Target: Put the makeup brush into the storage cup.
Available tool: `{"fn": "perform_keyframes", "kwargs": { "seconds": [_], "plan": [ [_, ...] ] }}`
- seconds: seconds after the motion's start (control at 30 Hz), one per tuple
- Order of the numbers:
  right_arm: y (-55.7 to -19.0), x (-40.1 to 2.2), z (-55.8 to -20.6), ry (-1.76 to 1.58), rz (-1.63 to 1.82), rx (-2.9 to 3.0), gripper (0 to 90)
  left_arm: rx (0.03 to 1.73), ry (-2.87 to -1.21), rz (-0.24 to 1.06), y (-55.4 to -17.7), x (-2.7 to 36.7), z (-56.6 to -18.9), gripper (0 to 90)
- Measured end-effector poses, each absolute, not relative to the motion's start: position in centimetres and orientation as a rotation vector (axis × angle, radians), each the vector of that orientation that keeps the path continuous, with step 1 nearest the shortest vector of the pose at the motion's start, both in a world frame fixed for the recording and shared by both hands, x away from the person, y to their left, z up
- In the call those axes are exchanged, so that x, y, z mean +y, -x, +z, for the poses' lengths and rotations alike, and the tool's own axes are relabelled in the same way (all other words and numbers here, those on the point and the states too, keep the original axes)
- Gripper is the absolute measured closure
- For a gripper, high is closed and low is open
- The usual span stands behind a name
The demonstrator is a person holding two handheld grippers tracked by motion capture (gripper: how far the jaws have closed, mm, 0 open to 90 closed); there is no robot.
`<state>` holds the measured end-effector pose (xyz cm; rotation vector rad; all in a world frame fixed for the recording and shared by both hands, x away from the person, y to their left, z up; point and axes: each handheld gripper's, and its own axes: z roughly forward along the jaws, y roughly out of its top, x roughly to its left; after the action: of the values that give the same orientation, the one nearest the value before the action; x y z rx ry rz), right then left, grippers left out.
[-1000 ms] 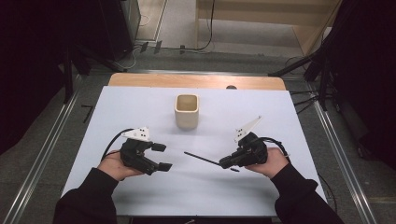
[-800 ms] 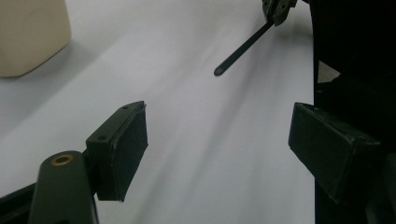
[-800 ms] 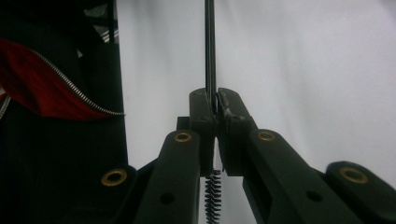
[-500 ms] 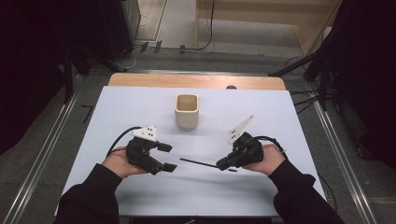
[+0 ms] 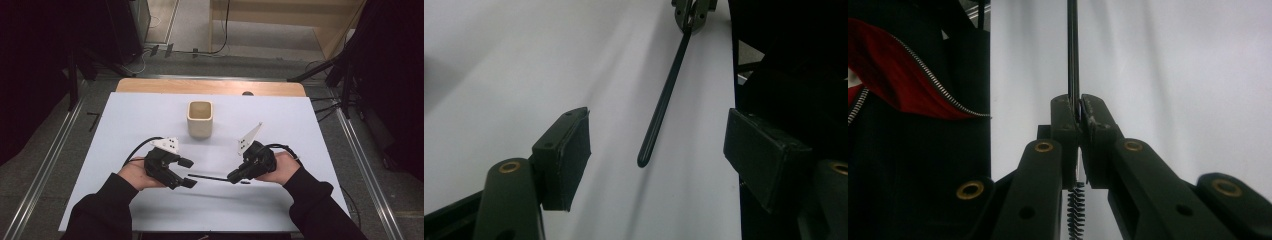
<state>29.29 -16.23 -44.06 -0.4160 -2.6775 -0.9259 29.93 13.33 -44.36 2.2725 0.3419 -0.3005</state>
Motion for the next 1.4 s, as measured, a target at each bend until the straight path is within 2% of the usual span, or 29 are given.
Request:
{"fn": "perform_keyframes", "kwargs": {
  "seconds": [0.53,0.8,0.87,1.2,1.4],
  "plan": [
    [-29.5,-14.5,-43.7,0.336,-0.894,-2.684,87.1,0.309,-2.286,-0.394,-30.0,11.6,-45.2,45.5],
    [-29.5,-13.8,-43.5,0.281,-0.909,-2.693,87.1,0.298,-2.296,-0.449,-30.1,11.4,-45.5,57.5],
    [-29.4,-13.5,-43.5,0.271,-0.886,-2.687,87.1,0.277,-2.301,-0.463,-29.9,11.2,-45.6,65.8],
    [-29.3,-13.4,-43.6,0.244,-0.881,-2.67,87.1,0.227,-2.324,-0.502,-29.9,10.8,-46.0,74.1],
    [-29.3,-13.4,-43.7,0.241,-0.875,-2.665,87.1,0.209,-2.328,-0.541,-29.7,10.7,-46.1,82.3]
  ]
}}
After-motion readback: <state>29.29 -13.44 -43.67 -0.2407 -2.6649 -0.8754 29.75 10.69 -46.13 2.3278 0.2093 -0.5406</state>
